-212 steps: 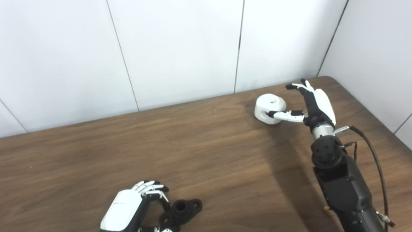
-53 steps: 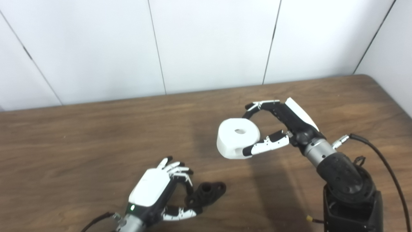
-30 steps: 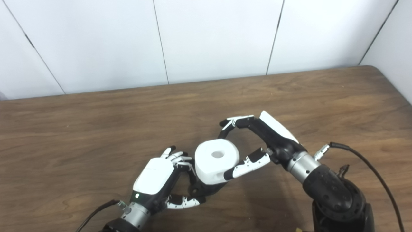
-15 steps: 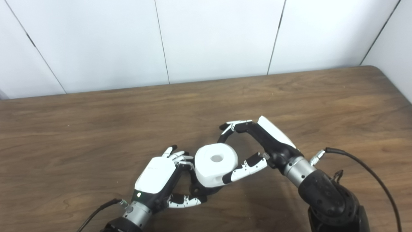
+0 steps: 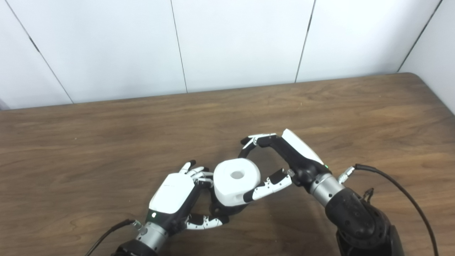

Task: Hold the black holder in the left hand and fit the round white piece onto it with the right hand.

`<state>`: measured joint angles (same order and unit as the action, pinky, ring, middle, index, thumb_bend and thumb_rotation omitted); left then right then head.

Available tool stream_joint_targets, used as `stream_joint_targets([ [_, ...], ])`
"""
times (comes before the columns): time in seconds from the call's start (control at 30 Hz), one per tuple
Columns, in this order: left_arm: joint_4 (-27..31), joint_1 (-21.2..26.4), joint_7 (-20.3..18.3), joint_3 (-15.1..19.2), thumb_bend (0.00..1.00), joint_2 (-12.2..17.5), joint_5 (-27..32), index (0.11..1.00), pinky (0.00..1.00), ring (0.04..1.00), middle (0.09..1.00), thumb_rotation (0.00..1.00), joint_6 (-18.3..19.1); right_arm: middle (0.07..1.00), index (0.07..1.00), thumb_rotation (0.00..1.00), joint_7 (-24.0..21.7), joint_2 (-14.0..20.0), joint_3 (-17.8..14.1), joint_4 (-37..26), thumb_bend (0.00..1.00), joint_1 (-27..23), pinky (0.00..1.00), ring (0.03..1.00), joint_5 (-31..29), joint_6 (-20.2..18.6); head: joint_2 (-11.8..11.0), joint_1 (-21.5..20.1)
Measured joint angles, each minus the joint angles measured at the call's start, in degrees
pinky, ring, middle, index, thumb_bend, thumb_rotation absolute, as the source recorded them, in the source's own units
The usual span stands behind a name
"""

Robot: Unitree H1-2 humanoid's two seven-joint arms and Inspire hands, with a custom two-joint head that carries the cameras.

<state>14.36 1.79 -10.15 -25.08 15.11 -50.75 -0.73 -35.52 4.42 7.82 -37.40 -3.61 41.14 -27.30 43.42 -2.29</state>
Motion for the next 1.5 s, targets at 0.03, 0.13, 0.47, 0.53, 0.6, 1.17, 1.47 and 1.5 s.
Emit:
stream_joint_targets([
  [0.03,0.0,0.0,0.0,-0.01,0.52,0.0,-0.02,0.486,1.0,0.876,0.776,0.05,0.0,0.8,0.483,0.14,0.01,0.0,0.2,0.0,0.52,0.03,0.84,0.862,0.03,0.0,0.0,0.0],
  [0.13,0.0,0.01,0.0,-0.02,0.52,-0.01,-0.08,0.486,1.0,0.876,0.777,0.05,0.0,0.803,0.483,0.14,0.08,0.0,0.66,0.0,0.52,0.07,0.85,0.867,0.07,0.0,0.0,0.0],
  [0.47,0.0,0.01,0.0,-0.02,0.52,-0.09,-0.23,0.486,1.0,0.877,0.777,0.05,0.07,0.804,0.483,0.14,0.43,-0.19,1.23,0.06,0.53,0.07,0.87,0.873,0.33,0.0,-0.18,0.35],
  [0.53,0.02,0.01,-0.01,-0.03,0.52,-0.11,-0.24,0.486,1.0,0.877,0.777,0.05,0.12,0.804,0.483,0.14,0.72,-0.19,1.45,0.11,0.53,0.07,0.87,0.874,0.32,0.0,-0.18,0.35],
  [0.6,0.06,-0.01,-0.01,-0.03,0.52,-0.12,-0.26,0.486,1.0,0.878,0.777,0.05,0.16,0.805,0.483,0.14,1.04,-0.22,1.65,0.19,0.52,0.08,0.87,0.875,0.32,0.0,-0.26,0.27],
  [1.17,0.33,-0.04,-0.52,0.06,0.52,-0.08,-0.26,0.486,1.0,0.876,0.776,0.05,0.25,0.798,0.483,0.14,4.9,0.54,2.77,1.64,0.52,0.06,0.86,0.868,-1.61,0.07,-0.53,-1.14],
  [1.47,0.49,-0.03,-1.11,0.28,0.52,-0.07,-0.26,0.485,1.0,0.872,0.774,0.05,0.22,0.796,0.482,0.14,6.26,1.02,3.32,1.85,0.52,0.03,0.87,0.872,-1.9,0.07,-0.44,-1.49],
  [1.5,0.5,-0.03,-1.13,0.31,0.52,-0.07,-0.26,0.485,1.0,0.871,0.773,0.05,0.22,0.795,0.482,0.14,6.32,1.08,3.34,1.87,0.52,0.02,0.86,0.871,-1.95,0.07,-0.35,-1.67],
])
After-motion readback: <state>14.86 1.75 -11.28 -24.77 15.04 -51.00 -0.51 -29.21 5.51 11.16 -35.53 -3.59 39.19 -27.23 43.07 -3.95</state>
